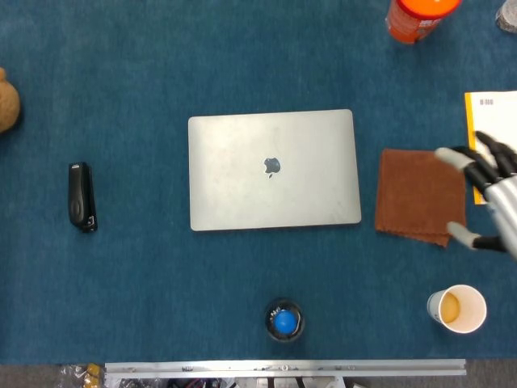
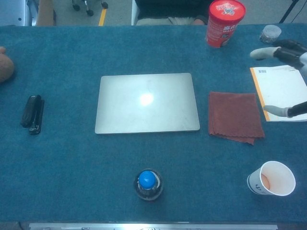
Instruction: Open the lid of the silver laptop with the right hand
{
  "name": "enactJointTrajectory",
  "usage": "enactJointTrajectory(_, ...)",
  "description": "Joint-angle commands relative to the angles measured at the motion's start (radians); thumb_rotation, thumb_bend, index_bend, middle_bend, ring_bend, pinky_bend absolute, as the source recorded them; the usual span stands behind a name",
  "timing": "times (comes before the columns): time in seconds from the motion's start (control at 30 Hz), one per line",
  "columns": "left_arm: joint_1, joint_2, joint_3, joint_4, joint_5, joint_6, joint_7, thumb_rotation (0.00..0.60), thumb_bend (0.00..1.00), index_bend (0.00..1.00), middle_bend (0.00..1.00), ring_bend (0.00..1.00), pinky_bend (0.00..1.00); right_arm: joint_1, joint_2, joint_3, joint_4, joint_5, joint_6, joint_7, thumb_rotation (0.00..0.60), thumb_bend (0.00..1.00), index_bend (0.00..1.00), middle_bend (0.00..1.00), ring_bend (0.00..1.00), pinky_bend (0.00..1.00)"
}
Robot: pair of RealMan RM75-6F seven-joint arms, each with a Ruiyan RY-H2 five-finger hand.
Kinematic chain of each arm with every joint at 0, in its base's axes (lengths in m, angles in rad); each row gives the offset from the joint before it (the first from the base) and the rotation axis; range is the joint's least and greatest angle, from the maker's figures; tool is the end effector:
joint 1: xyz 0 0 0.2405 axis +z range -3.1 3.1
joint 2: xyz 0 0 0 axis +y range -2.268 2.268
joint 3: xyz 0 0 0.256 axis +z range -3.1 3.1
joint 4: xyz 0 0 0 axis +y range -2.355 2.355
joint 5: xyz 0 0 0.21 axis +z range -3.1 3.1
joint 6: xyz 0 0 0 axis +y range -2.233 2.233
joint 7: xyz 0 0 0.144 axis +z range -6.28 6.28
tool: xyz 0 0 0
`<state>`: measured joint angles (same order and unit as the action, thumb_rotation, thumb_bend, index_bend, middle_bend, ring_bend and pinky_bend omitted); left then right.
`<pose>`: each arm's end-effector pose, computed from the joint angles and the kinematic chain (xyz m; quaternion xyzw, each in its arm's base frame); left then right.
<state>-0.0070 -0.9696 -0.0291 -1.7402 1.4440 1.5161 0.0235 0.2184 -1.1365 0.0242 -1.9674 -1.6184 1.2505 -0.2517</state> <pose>-0.3154 0.1511 0.1985 -0.5683 -0.4044 -0.3460 0.6275 -0.1976 -0.1894 0.0959 0.7034 -0.3912 0.4136 0.4257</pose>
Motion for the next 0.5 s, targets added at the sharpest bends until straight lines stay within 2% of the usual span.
enactJointTrajectory(0.03, 0.005, 0.004, 0.003, -0.007, 0.008, 0.009, 0.001, 0.6, 0.4, 0.17, 0.13, 0.06, 0.05, 0.069, -0.04, 0.024, -0.015, 0.03, -0.092, -0.037, 0.6, 0.09, 0.17, 0.21, 0.05, 0.15)
enactJointTrajectory(0.3, 0.025, 0.017, 0.012, -0.018, 0.022, 0.036, -0.002, 0.6, 0.4, 0.16, 0.13, 0.06, 0.05, 0.193, -0.179, 0.08, 0.022, 0.13, -0.224, -0.165, 0.6, 0.0, 0.17, 0.21, 0.04, 0.15)
enactJointTrajectory(0.5, 0.029, 0.019, 0.014, -0.019, 0.025, 0.039, -0.007, 0.6, 0.4, 0.16, 0.13, 0.06, 0.05, 0.263, -0.301, 0.112, 0.069, 0.222, -0.263, -0.299, 0.6, 0.0, 0.17, 0.2, 0.03, 0.15)
